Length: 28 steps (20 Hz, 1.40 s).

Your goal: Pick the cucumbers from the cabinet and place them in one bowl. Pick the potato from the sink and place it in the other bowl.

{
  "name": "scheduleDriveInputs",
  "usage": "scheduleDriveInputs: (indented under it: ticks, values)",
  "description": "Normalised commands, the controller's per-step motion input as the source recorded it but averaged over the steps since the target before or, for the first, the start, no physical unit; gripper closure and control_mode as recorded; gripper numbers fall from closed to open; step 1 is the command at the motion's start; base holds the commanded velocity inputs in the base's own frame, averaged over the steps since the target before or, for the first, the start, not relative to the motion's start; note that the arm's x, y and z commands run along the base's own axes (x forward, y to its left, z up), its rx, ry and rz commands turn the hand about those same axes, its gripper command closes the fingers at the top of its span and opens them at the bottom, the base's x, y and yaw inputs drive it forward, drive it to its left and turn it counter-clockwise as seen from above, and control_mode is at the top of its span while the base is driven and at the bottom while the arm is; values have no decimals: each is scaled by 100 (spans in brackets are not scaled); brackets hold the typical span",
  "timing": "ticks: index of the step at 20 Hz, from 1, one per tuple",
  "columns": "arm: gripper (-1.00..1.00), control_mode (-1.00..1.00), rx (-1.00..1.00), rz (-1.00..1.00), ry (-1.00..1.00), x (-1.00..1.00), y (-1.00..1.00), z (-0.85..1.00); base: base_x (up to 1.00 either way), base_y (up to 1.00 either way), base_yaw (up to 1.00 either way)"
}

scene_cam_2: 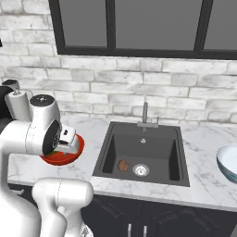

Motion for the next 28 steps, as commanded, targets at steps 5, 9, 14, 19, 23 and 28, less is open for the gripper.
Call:
scheduleDriveInputs:
  ticks: [5,9,14,19,23,28]
  values:
    - [-100,-100,0,-4,7,-37,-30,7,0,0,0]
    - [-100,-100,0,0,0,0,0,0,0,0,0]
    - [-100,-100,0,0,0,0,0,0,0,0,0]
    - [-100,-100,0,0,0,0,0,0,0,0,0]
    - [-100,100,0,0,0,0,0,0,-2,0,0]
    - [-100,100,0,0,0,0,0,0,-83,11,0]
